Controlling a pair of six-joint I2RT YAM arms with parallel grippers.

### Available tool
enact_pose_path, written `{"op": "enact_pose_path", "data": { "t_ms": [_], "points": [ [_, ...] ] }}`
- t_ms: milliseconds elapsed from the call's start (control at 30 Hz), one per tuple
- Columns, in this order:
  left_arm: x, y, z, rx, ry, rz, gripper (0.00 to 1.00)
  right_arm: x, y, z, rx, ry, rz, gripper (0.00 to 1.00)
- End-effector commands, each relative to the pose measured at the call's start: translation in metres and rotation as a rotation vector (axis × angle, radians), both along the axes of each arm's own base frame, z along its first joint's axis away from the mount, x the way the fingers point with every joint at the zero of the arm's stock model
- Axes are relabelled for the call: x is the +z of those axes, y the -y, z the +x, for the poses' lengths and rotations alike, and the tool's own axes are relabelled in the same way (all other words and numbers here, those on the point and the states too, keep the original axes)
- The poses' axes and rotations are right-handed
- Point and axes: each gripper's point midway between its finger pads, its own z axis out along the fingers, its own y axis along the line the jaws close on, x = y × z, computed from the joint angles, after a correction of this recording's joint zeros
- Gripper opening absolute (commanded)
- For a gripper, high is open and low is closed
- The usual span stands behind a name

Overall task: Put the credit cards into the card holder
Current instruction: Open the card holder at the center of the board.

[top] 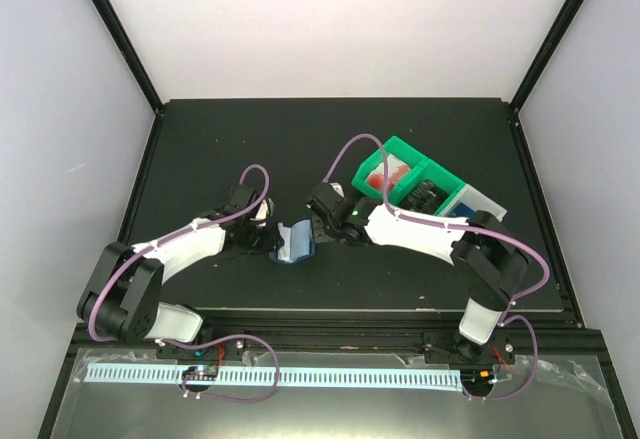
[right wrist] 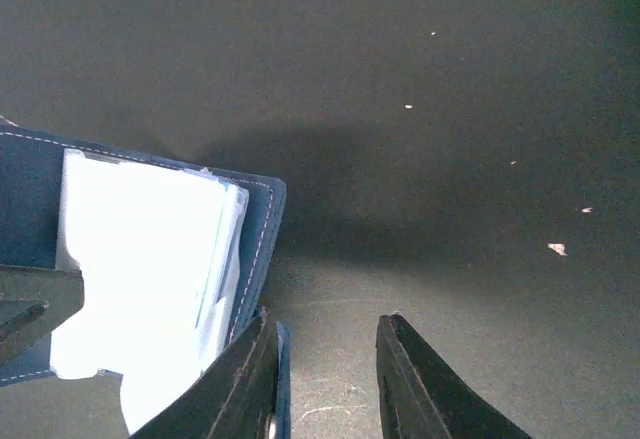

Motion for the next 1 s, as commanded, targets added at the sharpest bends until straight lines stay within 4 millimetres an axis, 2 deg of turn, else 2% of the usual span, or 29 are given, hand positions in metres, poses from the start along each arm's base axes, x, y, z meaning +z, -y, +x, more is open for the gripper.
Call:
{"op": "enact_pose_path", "data": {
  "t_ms": [0, 200, 400, 500, 600, 733, 967],
  "points": [
    [0.002, 0.008, -0.004, -0.038, -0.018, -0.045, 0.25, 0.041, -0.003, 0.008, -0.003, 0.076, 0.065, 0.31],
    [0.003, 0.013, -0.004, -0.040, -0.032, -0.078, 0.20, 0.061, -0.016, 0.000, 0.044, 0.076, 0.174, 0.30],
    [0.003, 0.013, -0.007, -0.026, -0.046, -0.087, 0.25, 0.069, 0.003, 0.005, -0.046, 0.135, 0.139, 0.32],
    [0.004, 0.013, -0.008, -0.017, -0.048, -0.091, 0.27, 0.071, -0.012, 0.000, 0.016, 0.117, 0.174, 0.33],
    [0.003, 0.011, -0.010, -0.007, -0.051, -0.091, 0.28, 0.065, -0.035, -0.011, 0.089, 0.063, 0.200, 0.33],
    [-0.001, 0.008, -0.015, 0.014, -0.060, -0.090, 0.33, 0.043, -0.060, -0.024, 0.139, -0.015, 0.232, 0.33],
    [0.001, 0.002, -0.020, 0.058, -0.047, -0.108, 0.47, 0.002, -0.080, -0.032, 0.181, -0.103, 0.206, 0.32]
  ]
}}
